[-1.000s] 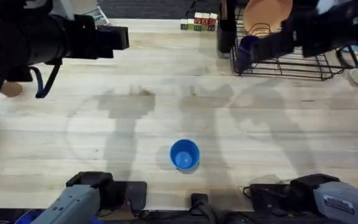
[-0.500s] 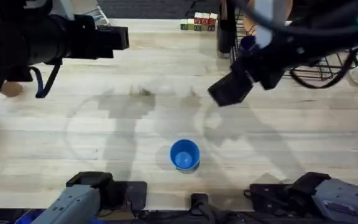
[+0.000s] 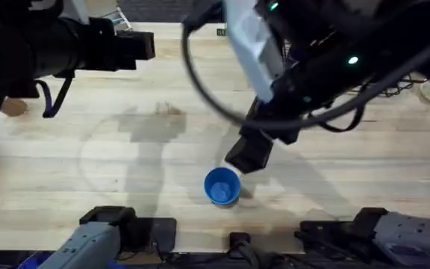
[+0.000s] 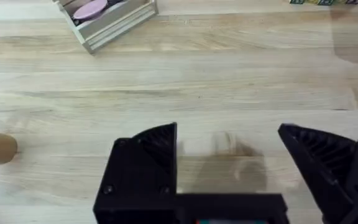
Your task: Pick up the cup on the table and put them onto the rack.
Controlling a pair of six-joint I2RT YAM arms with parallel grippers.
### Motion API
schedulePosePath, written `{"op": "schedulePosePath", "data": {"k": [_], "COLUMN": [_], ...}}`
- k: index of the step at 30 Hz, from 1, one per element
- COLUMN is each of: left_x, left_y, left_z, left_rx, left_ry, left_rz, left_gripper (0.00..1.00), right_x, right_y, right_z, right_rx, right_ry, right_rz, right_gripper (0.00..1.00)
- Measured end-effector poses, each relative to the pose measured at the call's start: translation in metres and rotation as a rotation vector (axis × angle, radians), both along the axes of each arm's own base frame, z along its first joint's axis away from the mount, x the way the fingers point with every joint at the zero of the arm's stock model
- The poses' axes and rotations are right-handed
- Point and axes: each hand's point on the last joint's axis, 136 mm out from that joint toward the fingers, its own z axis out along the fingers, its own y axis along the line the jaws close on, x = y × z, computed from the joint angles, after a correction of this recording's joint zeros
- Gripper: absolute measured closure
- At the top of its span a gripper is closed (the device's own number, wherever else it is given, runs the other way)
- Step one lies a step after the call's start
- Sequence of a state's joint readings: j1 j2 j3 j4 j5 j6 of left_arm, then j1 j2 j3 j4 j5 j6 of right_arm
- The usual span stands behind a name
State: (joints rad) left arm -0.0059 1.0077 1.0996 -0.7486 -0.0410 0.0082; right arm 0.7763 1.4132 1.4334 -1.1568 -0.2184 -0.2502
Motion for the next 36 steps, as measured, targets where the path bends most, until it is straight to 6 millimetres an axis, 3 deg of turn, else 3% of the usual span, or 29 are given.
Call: {"op": "schedulePosePath", "data": {"k": [8,24,36], "left_x": [0.000,-0.001,-0.001], "left_y": [0.000,0.000,0.000], "left_z": [0.000,-0.001,-0.001], "left_rx": [0.000,0.000,0.000], "left_ry": [0.002,0.003,0.003], "left_rz": [0.000,0.000,0.000], "left_gripper": [0.007,0.008,0.007], "right_x": [-0.015,-0.011,-0.013], "right_y": [0.015,0.024,0.030], "right_z": [-0.020,-0.083,-0.090], "right_rx": [-0.051,-0.139,-0.146], "right_ry": [0.022,0.090,0.094], "right_rz": [0.127,0.195,0.215], "right_gripper": [0.004,0.004,0.004]}}
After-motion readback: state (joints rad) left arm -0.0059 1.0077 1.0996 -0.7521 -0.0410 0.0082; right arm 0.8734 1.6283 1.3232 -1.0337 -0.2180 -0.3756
